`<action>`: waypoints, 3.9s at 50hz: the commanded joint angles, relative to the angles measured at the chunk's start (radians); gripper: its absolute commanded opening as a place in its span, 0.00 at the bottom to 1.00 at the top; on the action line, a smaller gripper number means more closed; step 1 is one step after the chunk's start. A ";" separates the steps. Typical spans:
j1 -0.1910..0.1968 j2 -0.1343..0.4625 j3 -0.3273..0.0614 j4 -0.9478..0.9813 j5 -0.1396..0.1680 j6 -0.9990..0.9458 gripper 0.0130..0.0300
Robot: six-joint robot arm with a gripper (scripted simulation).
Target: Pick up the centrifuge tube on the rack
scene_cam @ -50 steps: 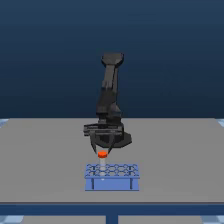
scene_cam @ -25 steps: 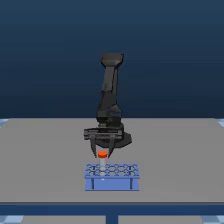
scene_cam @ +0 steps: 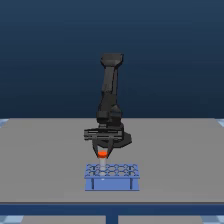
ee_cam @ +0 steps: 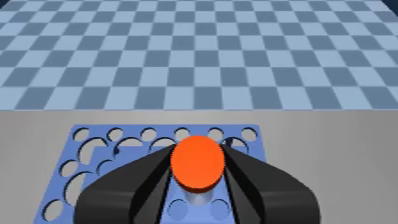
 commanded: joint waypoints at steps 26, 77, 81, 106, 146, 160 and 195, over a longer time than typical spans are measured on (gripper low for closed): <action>0.000 -0.008 -0.004 -0.023 0.010 0.023 0.00; 0.000 -0.108 -0.065 -0.576 0.122 0.588 0.00; 0.000 -0.116 -0.071 -0.655 0.127 0.668 0.00; 0.000 -0.148 -0.100 -1.050 0.138 1.068 0.00; 0.000 -0.196 -0.158 -1.665 0.102 1.691 0.00; 0.000 -0.209 -0.178 -1.797 0.080 1.825 0.00; 0.000 -0.224 -0.204 -1.918 0.051 1.949 0.00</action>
